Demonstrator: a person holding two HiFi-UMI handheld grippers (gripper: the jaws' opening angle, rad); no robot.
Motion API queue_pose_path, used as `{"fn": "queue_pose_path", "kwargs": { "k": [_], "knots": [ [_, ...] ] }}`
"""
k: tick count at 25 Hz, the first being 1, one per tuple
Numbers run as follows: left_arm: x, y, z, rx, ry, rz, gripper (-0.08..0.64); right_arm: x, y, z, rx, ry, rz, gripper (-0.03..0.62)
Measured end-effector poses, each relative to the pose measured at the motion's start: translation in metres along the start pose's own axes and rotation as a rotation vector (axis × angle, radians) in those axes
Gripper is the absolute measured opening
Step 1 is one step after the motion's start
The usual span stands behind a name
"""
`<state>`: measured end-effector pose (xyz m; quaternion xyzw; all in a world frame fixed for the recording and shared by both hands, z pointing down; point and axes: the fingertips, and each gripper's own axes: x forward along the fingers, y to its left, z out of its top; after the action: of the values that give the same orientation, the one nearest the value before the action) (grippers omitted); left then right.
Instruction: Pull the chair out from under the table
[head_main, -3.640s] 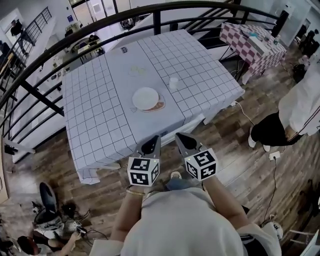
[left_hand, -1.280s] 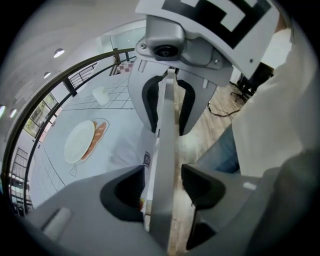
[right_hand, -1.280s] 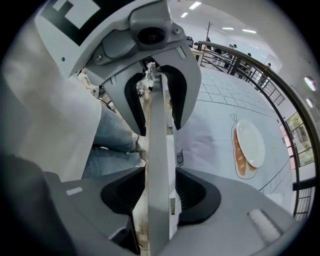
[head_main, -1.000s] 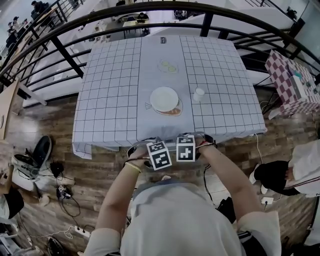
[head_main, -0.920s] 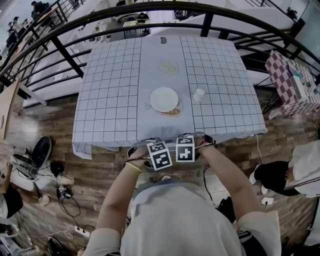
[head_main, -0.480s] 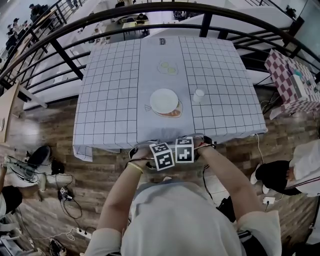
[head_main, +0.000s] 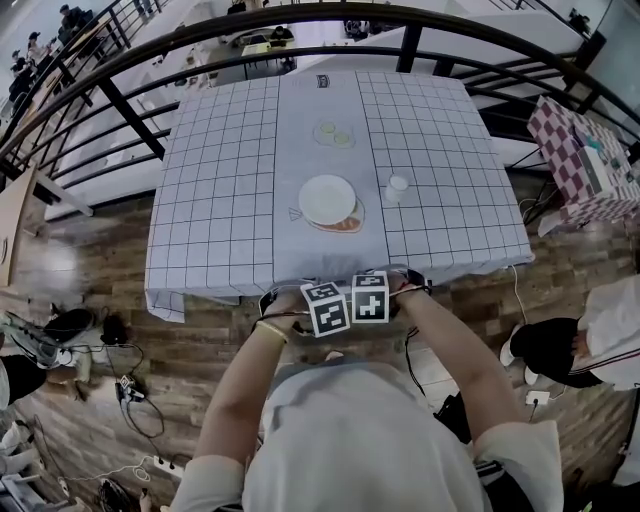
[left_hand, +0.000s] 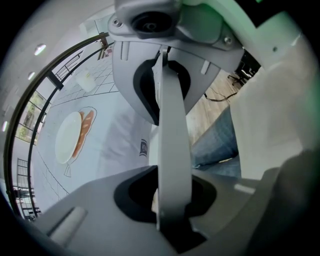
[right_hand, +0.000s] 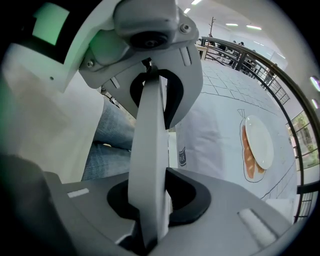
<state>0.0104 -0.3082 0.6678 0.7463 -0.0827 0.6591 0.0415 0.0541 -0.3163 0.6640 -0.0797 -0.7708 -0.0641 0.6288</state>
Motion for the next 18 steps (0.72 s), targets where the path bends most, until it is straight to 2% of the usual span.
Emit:
{"fn": "queue_pose_path", "kwargs": {
  "k": [18],
  "knots": [
    [-0.0028, -0.0030, -0.0004, -0.011, 0.011, -0.020, 0.078, -0.0021, 0.0037, 0.0004, 0.016, 0.016, 0.029, 0.078]
  ]
}}
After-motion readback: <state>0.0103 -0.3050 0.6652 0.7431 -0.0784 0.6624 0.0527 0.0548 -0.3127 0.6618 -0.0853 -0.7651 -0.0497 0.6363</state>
